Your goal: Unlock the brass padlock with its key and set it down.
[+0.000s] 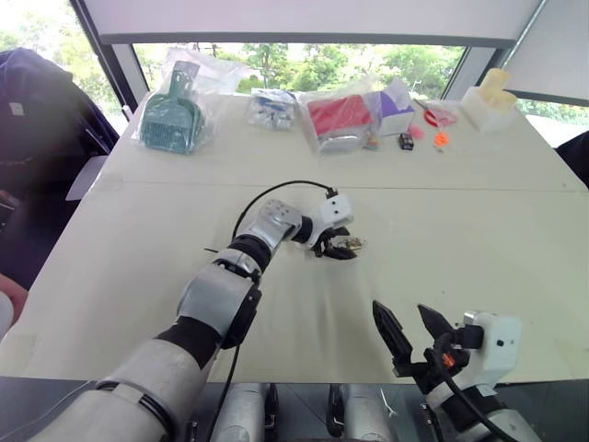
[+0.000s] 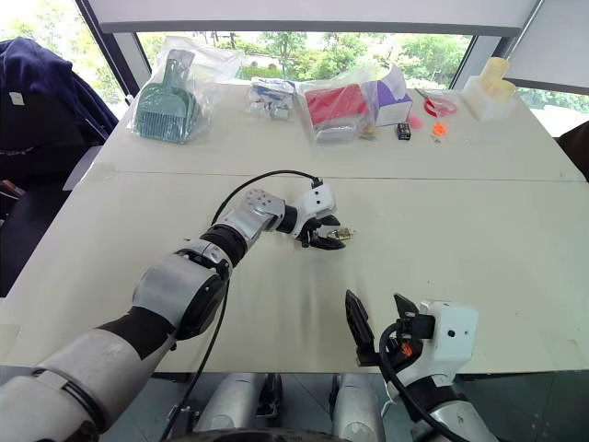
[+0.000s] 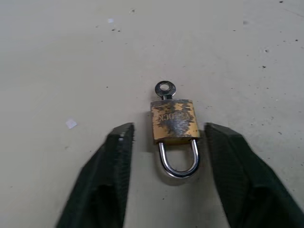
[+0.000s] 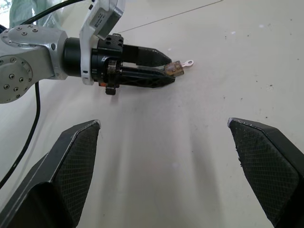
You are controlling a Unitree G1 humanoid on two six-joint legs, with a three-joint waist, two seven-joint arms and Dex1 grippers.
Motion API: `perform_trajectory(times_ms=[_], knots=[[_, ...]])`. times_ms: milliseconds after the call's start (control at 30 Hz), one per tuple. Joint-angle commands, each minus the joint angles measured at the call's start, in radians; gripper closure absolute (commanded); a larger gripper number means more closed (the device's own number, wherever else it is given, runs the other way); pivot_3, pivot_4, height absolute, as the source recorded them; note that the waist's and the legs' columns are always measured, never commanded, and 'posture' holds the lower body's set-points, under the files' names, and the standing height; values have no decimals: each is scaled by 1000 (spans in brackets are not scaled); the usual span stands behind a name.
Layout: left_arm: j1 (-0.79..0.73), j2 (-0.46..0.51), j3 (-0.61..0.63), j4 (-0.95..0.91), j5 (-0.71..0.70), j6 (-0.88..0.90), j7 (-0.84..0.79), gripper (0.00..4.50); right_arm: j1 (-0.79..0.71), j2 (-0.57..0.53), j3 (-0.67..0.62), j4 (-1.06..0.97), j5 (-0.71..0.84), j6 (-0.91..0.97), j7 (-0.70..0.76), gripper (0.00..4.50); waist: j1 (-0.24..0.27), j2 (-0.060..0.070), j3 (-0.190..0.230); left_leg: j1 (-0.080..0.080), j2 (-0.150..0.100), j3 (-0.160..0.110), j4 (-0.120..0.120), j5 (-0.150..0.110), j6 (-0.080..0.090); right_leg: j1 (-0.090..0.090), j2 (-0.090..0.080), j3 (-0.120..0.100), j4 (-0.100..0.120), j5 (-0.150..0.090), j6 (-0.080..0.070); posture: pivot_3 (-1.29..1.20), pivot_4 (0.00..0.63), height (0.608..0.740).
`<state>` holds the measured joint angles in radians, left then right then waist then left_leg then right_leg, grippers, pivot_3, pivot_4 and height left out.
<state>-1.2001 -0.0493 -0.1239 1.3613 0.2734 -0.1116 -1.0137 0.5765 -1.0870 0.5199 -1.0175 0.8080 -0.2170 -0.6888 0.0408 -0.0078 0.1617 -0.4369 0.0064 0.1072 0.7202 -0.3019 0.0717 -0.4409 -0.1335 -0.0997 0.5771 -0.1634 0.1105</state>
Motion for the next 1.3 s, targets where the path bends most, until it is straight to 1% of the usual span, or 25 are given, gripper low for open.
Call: perform_trajectory(times_ms=[33,67,167,267,333,367,433,533,600,700,767,833,967,1100,1300], knots=[[24,-16,-8,6,8,16,15,3412,-2,11,-25,-30,6,10,8,0,0,0,0,0,0,0,0,0,0,0,0,0,0,0,0,0,150,735],[28,-20,-9,5,8,15,25,3700,-4,13,-29,-30,10,14,10,0,1,0,0,0,0,0,0,0,0,0,0,0,0,0,0,0,150,735],[37,-27,-6,2,3,7,43,3702,-8,22,-45,-30,24,33,20,0,2,0,0,0,0,0,0,0,0,1,0,0,0,0,0,0,150,735],[43,-17,3,-9,-10,-47,43,3702,-14,30,-68,-30,55,56,36,0,2,0,0,1,0,0,0,0,0,2,0,0,0,0,0,0,150,735],[34,4,30,-22,-45,-81,1,3702,-11,23,-98,-30,97,59,56,0,1,0,0,1,0,0,0,0,0,2,0,0,0,0,0,0,150,735],[28,20,44,-34,-68,-108,-45,3702,-9,18,-124,-30,128,56,71,0,0,0,0,1,0,0,0,0,0,2,0,0,0,0,0,0,150,735],[16,49,73,-67,-119,-148,-149,3702,-14,23,-201,-30,211,38,110,0,-2,0,0,1,0,0,0,0,0,1,0,0,0,0,0,0,150,735],[16,83,92,-152,-188,-211,-299,3702,-50,68,-357,-21,395,24,173,0,-2,0,0,1,0,0,0,0,0,0,0,0,0,0,0,0,150,735],[39,105,92,-241,-234,-234,-378,3702,-113,101,-424,3,506,50,206,0,-2,0,0,1,0,0,0,0,0,0,0,0,0,0,0,0,150,735],[111,137,87,-461,-315,-172,-437,3702,-246,170,-479,67,638,101,247,0,-3,0,0,1,0,0,0,0,0,0,0,0,0,0,-1,0,150,735],[174,155,70,-629,-354,-113,-437,3702,-333,218,-497,109,694,142,255,0,-2,2,0,1,0,0,0,0,0,0,0,1,0,0,-1,0,150,735],[221,164,57,-767,-377,-65,-403,3702,-417,269,-508,149,740,180,255,0,-3,2,1,1,0,0,0,0,0,0,0,1,0,0,-1,0,150,735],[275,170,39,-961,-408,1,-333,3702,-547,368,-507,213,766,254,239,0,-1,3,1,1,-1,0,0,1,0,1,0,1,1,0,-1,0,150,735],[291,171,11,-1036,-411,-7,-279,3702,-614,455,-510,255,765,315,238,0,0,4,1,1,-1,0,0,1,0,1,0,1,1,0,-1,0,150,735],[273,181,-8,-1034,-427,-17,-228,3702,-656,559,-527,273,753,375,236,0,-3,5,0,1,-1,0,0,1,0,0,1,1,2,0,-1,0,150,735]])
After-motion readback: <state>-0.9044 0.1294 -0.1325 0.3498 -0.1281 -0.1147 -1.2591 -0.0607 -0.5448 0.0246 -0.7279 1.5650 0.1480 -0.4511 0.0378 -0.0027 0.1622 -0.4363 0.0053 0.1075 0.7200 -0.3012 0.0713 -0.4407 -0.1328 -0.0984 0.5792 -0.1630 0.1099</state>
